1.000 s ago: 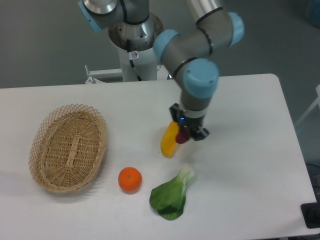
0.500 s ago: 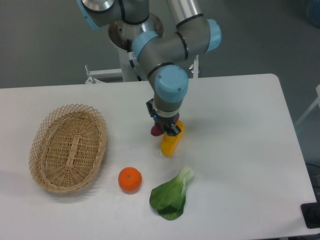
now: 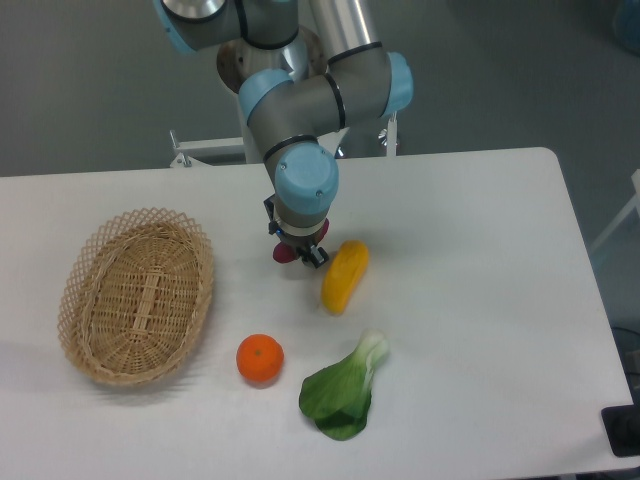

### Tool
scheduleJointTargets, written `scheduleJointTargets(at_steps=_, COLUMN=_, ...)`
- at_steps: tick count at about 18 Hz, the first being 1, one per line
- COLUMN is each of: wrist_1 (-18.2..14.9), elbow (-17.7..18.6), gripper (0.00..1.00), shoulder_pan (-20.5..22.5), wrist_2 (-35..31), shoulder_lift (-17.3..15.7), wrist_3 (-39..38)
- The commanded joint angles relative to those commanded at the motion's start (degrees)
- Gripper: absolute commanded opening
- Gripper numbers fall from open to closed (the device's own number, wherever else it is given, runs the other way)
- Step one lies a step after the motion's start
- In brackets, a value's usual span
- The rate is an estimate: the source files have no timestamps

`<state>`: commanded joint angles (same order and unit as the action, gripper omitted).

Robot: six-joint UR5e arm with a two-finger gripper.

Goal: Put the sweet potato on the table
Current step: 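Lower the sweet potato onto the table and open the gripper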

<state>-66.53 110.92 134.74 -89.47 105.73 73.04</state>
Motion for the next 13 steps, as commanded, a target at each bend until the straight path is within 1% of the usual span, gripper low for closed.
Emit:
scheduleJointTargets(at_steps=1, wrist_1=0.0, elbow=-0.2, gripper=0.53, shoulder_pan=0.0, wrist_2=0.1, shoulder_lift=0.0, wrist_3=0.0)
scheduleJointTargets(at_steps=2, wrist_1=0.0, elbow=-0.5, gripper=0.63, shoulder_pan=0.0, wrist_2=0.2, shoulder_lift=-0.1, wrist_3=0.1)
scheduleJointTargets(at_steps=3, wrist_1=-0.1, elbow=-1.0, gripper=0.79, shoulder_pan=0.0, wrist_2=0.2, shoulder_lift=-0.2, wrist_3=0.1)
scheduleJointTargets(at_steps=4, wrist_1=0.1, elbow=-1.0, gripper=0.98, shoulder_pan=0.1, wrist_2=0.2, shoulder_lift=-0.2, wrist_3=0.1)
scheduleJointTargets(at_steps=5, wrist_1=0.3, elbow=-1.3, gripper=1.0, shoulder_pan=0.1, wrist_2=0.1, shoulder_lift=-0.3, wrist_3=0.1)
scheduleJointTargets(at_steps=8, wrist_1=0.5, elbow=-3.8, gripper=1.0, shoulder_pan=0.1, wrist_2=0.0, shoulder_lift=-0.2, wrist_3=0.2)
scheduleJointTargets(at_steps=13, wrist_1=0.0, elbow=-10.1, gripper=1.0, shoulder_pan=1.4, wrist_2=-0.1, shoulder_lift=0.0, wrist_3=0.1)
